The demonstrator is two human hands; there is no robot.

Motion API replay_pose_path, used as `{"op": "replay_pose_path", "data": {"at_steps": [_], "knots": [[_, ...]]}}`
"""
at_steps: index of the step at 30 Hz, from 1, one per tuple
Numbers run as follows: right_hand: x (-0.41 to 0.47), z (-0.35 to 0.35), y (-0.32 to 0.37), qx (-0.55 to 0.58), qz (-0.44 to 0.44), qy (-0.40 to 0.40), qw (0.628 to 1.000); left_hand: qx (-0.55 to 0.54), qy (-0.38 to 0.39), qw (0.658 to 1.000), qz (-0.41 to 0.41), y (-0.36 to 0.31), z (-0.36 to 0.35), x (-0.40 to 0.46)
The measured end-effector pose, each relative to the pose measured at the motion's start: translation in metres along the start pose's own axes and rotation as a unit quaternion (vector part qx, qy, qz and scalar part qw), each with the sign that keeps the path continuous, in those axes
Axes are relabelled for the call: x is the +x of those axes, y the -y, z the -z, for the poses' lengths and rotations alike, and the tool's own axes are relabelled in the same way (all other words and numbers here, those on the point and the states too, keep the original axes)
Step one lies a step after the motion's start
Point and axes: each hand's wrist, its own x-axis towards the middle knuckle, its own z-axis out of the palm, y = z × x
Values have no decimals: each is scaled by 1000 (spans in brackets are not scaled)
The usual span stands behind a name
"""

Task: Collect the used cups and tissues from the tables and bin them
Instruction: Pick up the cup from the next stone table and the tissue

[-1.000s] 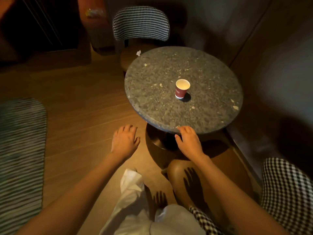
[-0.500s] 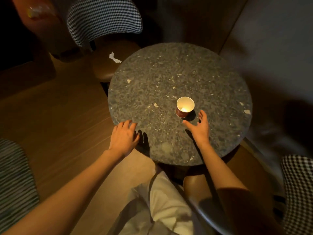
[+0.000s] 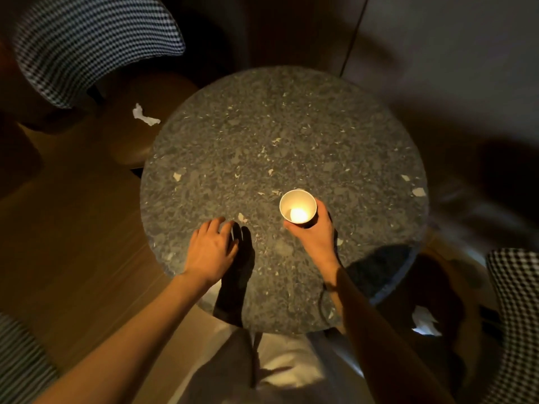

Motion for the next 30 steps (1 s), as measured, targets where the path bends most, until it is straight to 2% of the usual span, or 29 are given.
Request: {"op": "replay_pose_path", "data": {"at_steps": [7, 10, 12, 15, 21, 25, 28, 30], "knots": [[-21, 20, 17, 53, -14, -45, 997, 27, -2, 995, -93, -5, 19, 40], [-46, 38, 17, 47, -12, -120, 992, 26, -3, 986, -165, -23, 24, 55], [-70, 50, 11, -2, 21, -194, 981, 34, -2, 977, -210, -42, 23, 61], [-111, 74, 3, -67, 22, -271, 960, 45, -2, 963, -266, -85, 21, 59], [-182, 154, -29, 17, -73, -366, 927, 61, 11, 912, -405, -190, 1, 14], [-218, 209, -59, 20, -118, -427, 896, 57, 22, 877, -476, -260, -29, -17], [-230, 250, -93, 7, -140, -458, 878, 62, 30, 855, -514, -318, -61, -35], [-230, 276, -123, 28, -161, -458, 874, 76, 46, 853, -514, -354, -87, -41]]}}
